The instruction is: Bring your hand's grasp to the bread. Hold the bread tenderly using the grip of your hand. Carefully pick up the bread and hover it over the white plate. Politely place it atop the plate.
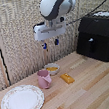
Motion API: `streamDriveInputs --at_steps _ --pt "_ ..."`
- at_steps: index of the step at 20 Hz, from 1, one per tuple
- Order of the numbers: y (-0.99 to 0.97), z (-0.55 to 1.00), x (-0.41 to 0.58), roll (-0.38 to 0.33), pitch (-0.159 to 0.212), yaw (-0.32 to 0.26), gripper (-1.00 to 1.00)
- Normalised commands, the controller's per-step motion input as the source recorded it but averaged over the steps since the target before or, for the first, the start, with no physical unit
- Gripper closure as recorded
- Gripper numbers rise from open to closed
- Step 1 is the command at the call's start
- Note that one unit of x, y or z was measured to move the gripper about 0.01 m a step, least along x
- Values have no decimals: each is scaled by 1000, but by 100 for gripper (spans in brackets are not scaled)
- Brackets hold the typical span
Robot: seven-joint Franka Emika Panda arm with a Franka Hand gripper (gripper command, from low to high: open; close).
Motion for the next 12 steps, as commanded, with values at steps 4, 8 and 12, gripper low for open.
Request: streamDriveInputs --at_steps 4,8,12 --pt "-537 -167 -291 81 -13 -68 -100" --pt "-638 -167 -250 116 -1 -103 -100" --pt "-497 -262 -201 83 0 -101 -100"
